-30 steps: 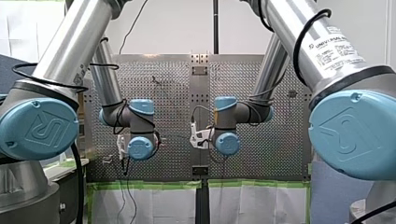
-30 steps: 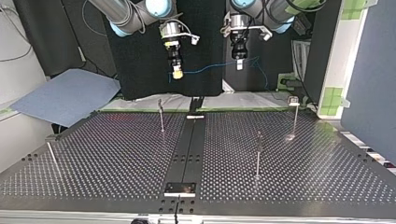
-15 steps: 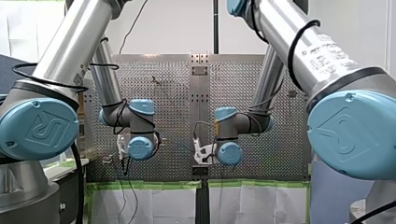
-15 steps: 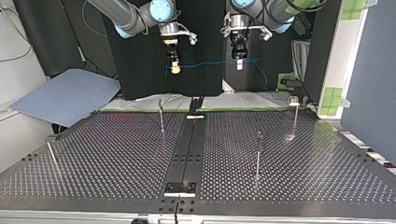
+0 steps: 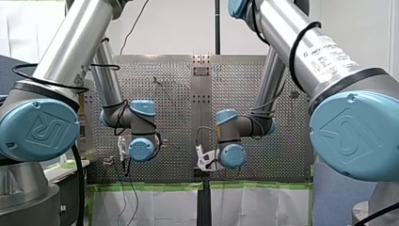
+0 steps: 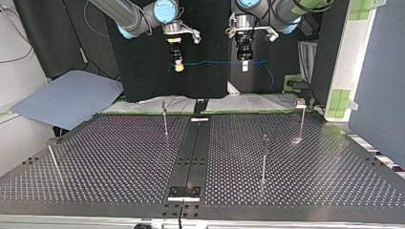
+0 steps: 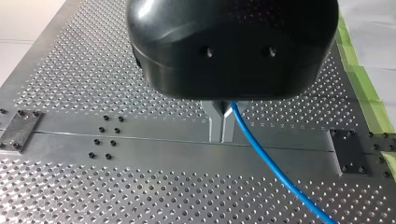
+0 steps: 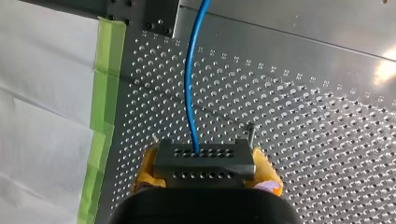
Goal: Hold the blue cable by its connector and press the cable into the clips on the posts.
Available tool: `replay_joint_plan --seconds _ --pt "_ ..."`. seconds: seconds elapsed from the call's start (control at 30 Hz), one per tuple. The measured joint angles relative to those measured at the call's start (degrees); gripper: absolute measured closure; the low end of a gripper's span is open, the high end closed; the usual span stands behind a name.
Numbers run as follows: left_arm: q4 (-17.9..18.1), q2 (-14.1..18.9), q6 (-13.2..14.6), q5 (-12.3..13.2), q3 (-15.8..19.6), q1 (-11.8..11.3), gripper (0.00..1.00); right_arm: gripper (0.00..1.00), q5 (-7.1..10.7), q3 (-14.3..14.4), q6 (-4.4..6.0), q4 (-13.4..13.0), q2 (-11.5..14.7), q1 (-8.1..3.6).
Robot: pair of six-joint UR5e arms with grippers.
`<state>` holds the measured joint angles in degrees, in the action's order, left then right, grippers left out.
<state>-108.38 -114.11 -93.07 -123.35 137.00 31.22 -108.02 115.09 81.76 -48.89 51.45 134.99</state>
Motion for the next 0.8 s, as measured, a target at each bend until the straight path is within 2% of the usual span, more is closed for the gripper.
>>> replay_joint_plan --seconds 0.1,0.2,0.3,0.4,0.6,0.8 --pt "-0.3 -0.3 0.3 -0.3 0.4 0.3 1.0 1.0 -1.09 -0.3 0.3 1.1 1.1 -0.07" --pt "-1.3 0.0 1.3 -1.3 1.3 1.3 1.0 1.0 -1.64 -0.7 1.54 2.1 2.6 -0.11" --pt "-2.6 1.1 2.6 -2.6 2.1 2.2 1.0 1.0 -0.82 -0.7 3.15 2.1 4.4 -0.35" --pt "-3.9 2.4 3.9 -4.0 2.4 2.2 1.0 1.0 0.28 -0.7 4.06 1.9 6.2 -0.62" --pt "-7.0 5.4 5.2 -6.8 2.4 1.7 1.0 1.0 1.07 -1.0 3.85 1.4 9.4 -0.68" --pt "-10.2 8.5 7.1 -7.1 1.9 1.2 1.0 1.0 1.26 -2.6 3.35 1.9 10.3 -0.25"
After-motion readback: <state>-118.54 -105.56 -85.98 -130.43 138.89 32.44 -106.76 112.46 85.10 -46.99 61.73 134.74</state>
